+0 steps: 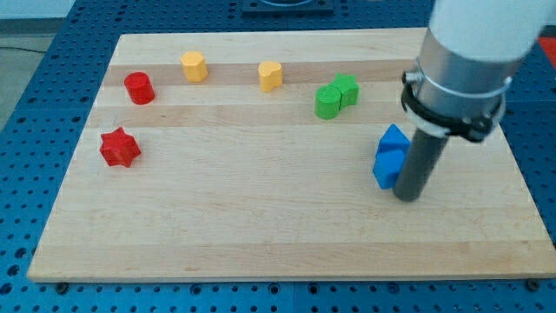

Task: Move the green circle towards the blue triangle

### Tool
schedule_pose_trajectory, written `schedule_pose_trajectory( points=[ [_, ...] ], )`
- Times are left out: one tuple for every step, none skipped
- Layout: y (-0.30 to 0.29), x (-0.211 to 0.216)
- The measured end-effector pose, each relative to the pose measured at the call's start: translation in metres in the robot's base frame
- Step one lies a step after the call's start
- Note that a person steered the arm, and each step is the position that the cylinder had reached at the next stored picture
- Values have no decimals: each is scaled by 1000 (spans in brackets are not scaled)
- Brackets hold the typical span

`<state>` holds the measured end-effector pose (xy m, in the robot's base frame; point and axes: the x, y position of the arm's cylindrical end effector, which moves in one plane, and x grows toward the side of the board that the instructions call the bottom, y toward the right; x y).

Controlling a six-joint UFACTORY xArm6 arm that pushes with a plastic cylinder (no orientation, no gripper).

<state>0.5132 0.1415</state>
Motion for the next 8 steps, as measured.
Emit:
schedule_pose_trajectory(
  points=[
    [-7, 6],
    [-83, -5],
    [-130, -82],
    [-150, -126],
    [-119, -144],
    [-80, -138],
    [-49, -111],
    [-68, -105]
  ],
)
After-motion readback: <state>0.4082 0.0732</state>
